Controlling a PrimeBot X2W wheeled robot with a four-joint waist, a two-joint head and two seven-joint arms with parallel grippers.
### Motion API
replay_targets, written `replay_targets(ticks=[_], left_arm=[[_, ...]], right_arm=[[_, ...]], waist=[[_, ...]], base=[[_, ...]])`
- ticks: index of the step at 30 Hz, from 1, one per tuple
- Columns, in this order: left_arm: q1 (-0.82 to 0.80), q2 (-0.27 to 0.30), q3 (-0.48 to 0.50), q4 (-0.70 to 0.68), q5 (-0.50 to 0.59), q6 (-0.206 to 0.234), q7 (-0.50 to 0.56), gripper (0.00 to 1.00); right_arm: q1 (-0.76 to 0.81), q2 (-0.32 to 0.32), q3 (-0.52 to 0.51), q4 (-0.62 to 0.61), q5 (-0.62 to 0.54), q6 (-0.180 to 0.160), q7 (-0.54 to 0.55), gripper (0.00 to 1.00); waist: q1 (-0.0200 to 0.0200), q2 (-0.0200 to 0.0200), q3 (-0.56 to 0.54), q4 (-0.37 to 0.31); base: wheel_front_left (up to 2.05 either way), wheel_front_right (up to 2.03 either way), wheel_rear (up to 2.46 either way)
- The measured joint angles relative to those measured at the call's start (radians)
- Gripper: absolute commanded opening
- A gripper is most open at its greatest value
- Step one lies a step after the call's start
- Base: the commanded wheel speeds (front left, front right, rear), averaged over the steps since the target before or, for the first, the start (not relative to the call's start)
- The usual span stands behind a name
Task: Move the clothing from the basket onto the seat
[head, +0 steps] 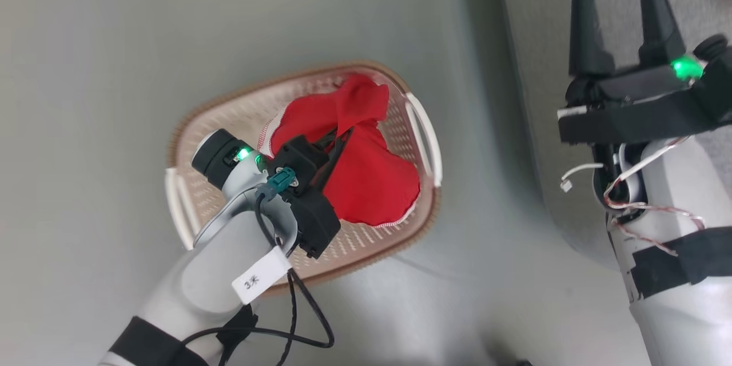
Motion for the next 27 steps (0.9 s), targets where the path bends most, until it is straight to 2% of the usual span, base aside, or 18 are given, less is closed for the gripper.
replay_targets(ticks=[11,27], left_arm=[[0.015,-0.012,0.067,-0.053,-0.054,0.000,-0.026,0.00],[0.062,0.047,0.130,-0.136,-0.091,-0.001,-0.027,0.00]], right_arm=[[0.099,-0.005,-0.001,0.060,-0.011,0.001,0.000,1.00],[0.233,0.001,0.011,0.128,-0.014,0.006,0.000,1.00]], waist=[[-0.0001,0.0000,-0.174,0.096],[-0.0002,-0.0002,-0.422,0.177]], base=[[0.00,0.00,0.00],[0.00,0.00,0.00]])
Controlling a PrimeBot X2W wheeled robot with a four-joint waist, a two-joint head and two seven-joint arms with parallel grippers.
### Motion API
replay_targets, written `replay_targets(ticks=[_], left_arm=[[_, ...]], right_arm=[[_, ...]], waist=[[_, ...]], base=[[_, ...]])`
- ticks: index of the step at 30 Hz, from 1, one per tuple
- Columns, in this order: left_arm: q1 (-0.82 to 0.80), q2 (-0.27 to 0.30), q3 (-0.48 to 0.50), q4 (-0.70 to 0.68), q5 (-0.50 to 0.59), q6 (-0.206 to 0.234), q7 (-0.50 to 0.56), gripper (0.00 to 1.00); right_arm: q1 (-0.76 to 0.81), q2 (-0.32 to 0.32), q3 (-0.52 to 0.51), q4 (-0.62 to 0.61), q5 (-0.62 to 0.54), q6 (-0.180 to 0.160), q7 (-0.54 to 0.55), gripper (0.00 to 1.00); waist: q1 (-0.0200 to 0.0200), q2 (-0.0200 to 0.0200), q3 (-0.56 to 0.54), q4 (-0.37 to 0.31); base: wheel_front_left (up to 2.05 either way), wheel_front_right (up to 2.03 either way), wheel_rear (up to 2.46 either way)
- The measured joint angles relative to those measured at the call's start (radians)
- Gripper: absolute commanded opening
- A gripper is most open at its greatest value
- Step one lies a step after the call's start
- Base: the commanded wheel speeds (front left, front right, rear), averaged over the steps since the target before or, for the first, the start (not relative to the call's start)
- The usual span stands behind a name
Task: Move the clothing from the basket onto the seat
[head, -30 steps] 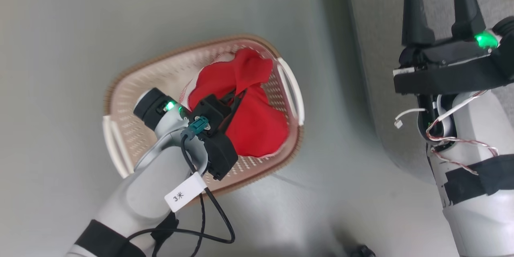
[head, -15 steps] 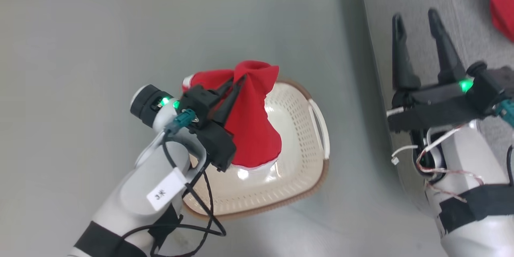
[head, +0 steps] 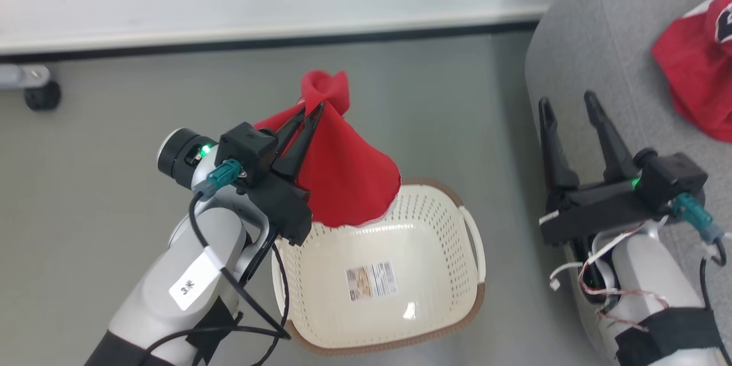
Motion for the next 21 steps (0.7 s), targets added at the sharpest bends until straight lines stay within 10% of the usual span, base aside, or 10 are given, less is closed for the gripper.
replay_targets(ticks=[21], left_arm=[[0.172,0.019,-0.028,-0.111,-0.042,-0.001,0.019,0.00]], right_arm=[[0.138,0.039,0.185,0.091,0.000,0.030,0.002,1.00]], waist=[[0.0001,0.0000,-0.317,0.030]], base=[[0.00,0.00,0.00]])
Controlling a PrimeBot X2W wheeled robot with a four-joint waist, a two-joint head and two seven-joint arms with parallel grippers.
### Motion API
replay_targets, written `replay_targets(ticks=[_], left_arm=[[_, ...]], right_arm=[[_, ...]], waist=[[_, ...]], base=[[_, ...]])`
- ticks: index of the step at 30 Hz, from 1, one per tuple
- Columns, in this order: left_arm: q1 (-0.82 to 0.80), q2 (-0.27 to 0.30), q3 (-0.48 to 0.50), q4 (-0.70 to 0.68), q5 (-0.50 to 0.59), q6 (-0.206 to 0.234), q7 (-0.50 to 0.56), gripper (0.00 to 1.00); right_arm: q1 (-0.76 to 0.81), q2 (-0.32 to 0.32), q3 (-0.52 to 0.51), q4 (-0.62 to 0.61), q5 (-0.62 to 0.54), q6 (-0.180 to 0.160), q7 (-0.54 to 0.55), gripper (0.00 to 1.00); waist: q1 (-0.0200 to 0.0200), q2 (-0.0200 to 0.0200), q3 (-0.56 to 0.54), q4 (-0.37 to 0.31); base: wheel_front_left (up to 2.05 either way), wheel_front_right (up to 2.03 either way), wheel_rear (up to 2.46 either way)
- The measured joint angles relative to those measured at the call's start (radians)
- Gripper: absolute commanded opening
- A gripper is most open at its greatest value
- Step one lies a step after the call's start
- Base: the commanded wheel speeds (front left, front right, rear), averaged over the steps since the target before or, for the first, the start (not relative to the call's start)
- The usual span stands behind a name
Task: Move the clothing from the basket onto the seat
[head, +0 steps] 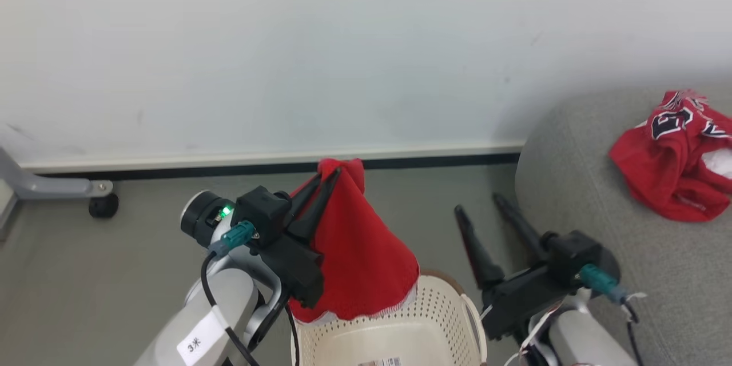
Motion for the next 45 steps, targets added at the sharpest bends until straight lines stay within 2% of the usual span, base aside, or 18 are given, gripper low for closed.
replay_targets(ticks=[10,17,21,29,34,35,36,37,39,45], left_arm=[[0.048,0.016,-0.019,-0.099,-0.007,0.000,0.053,0.00],[0.063,0.020,-0.029,-0.154,-0.009,0.001,0.089,0.00],[0.071,0.026,-0.030,-0.179,-0.013,0.003,0.108,0.00],[0.073,0.030,-0.030,-0.230,-0.019,0.012,0.140,0.00],[0.073,0.030,-0.031,-0.258,-0.034,0.019,0.158,0.00],[0.073,0.030,-0.032,-0.267,-0.035,0.019,0.164,0.00],[0.073,0.031,-0.031,-0.270,-0.035,0.019,0.166,0.00],[0.073,0.032,-0.031,-0.273,-0.037,0.019,0.167,0.00],[0.073,0.034,-0.031,-0.281,-0.038,0.020,0.174,0.00],[0.095,0.055,-0.016,-0.300,-0.047,0.038,0.184,0.00]], right_arm=[[0.000,0.012,0.202,-0.002,0.001,0.008,0.026,1.00],[-0.015,0.013,0.328,-0.029,0.072,0.009,0.026,1.00],[-0.048,0.014,0.361,-0.020,0.099,0.009,0.030,1.00],[-0.125,0.013,0.402,0.088,0.123,0.009,0.045,1.00],[-0.167,0.012,0.466,0.139,0.165,0.009,0.053,1.00],[-0.174,0.013,0.498,0.146,0.181,0.009,0.055,0.80],[-0.176,0.013,0.513,0.151,0.189,0.009,0.060,0.47],[-0.177,0.014,0.527,0.159,0.195,0.009,0.061,0.35],[-0.183,0.013,0.548,0.168,0.214,0.009,0.061,0.00],[-0.191,0.004,0.564,0.176,0.256,0.010,0.056,0.00]], waist=[[0.0000,-0.0001,-0.081,0.014],[0.0002,0.0001,-0.089,0.031],[0.0003,0.0001,-0.089,0.038],[0.0002,0.0001,-0.081,0.049],[0.0003,0.0002,-0.073,0.057],[0.0002,0.0001,-0.070,0.060],[0.0002,0.0001,-0.069,0.061],[0.0003,0.0001,-0.068,0.061],[0.0003,0.0001,-0.065,0.061],[0.0003,0.0002,-0.059,0.048]], base=[[0.00,0.00,0.00],[0.00,0.00,0.00],[0.00,0.00,0.00],[0.00,0.00,0.00],[0.00,0.00,0.00],[0.00,0.00,0.00],[0.00,0.00,0.00],[0.00,0.00,0.00],[0.00,0.00,0.00],[0.00,0.00,0.00]])
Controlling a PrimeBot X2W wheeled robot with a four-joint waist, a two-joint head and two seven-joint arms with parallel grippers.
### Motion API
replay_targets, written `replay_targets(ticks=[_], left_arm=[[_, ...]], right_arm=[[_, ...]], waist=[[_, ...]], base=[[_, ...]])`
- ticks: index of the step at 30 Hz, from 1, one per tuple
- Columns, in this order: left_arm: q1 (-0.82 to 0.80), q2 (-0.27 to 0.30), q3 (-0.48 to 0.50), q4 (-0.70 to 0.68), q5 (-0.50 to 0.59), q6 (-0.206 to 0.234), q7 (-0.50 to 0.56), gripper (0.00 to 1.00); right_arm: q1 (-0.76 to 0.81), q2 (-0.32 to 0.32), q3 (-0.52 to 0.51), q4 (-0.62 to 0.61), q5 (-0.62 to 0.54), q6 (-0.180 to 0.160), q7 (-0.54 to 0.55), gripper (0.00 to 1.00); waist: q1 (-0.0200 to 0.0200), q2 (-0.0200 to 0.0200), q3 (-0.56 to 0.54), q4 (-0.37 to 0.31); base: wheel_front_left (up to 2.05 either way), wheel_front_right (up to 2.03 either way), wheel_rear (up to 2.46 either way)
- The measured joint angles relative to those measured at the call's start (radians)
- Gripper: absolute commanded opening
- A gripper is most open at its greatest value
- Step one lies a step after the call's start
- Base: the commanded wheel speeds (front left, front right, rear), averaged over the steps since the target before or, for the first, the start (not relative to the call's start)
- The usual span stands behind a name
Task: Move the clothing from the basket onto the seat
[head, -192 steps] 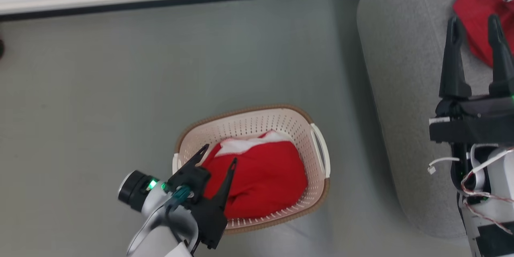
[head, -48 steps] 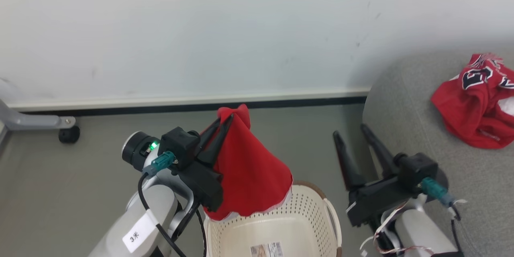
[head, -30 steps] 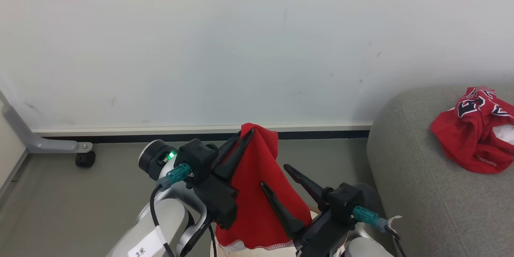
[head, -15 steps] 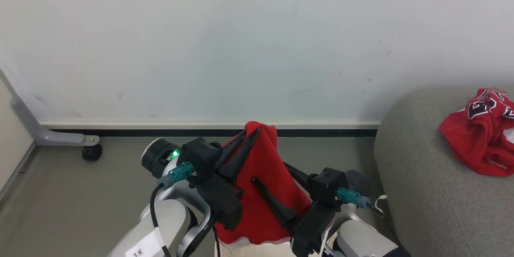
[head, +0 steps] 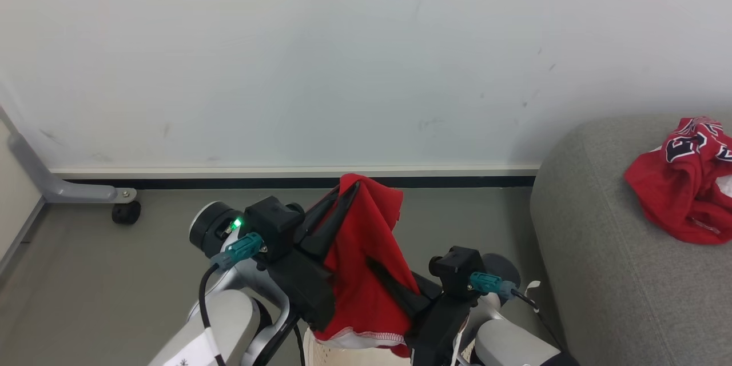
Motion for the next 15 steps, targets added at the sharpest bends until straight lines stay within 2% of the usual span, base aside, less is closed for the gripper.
replay_targets(ticks=[3,4,5,6,7,15], left_arm=[[0.029,0.009,0.016,-0.006,-0.012,0.009,0.000,0.00],[0.038,0.014,0.018,-0.006,-0.014,0.013,0.000,0.14],[0.045,0.017,0.023,-0.007,-0.016,0.017,0.000,0.61],[0.051,0.018,0.027,-0.007,-0.021,0.017,0.000,0.92],[0.056,0.019,0.031,-0.006,-0.024,0.018,0.000,1.00],[0.093,0.035,0.057,-0.007,-0.036,0.035,-0.020,1.00]], right_arm=[[0.000,-0.013,-0.014,0.000,0.024,0.000,-0.010,0.00],[-0.001,-0.016,-0.021,0.000,0.032,0.000,-0.015,0.00],[-0.001,-0.021,-0.029,0.000,0.036,0.000,-0.017,0.00],[-0.002,-0.028,-0.039,0.000,0.038,0.000,-0.020,0.00],[-0.002,-0.036,-0.049,0.000,0.044,0.000,-0.023,0.00],[-0.003,-0.108,-0.140,0.002,0.072,0.000,-0.034,0.00]], waist=[[-0.0001,-0.0001,0.002,-0.012],[-0.0001,0.0000,0.003,-0.017],[0.0000,0.0000,0.004,-0.022],[0.0000,0.0000,0.005,-0.027],[0.0000,0.0000,0.006,-0.033],[0.0000,-0.0001,0.013,-0.084]], base=[[0.00,0.00,0.00],[0.00,0.00,0.00],[0.00,0.00,0.00],[0.00,0.00,0.00],[0.00,0.00,0.00],[0.00,0.00,0.00]])
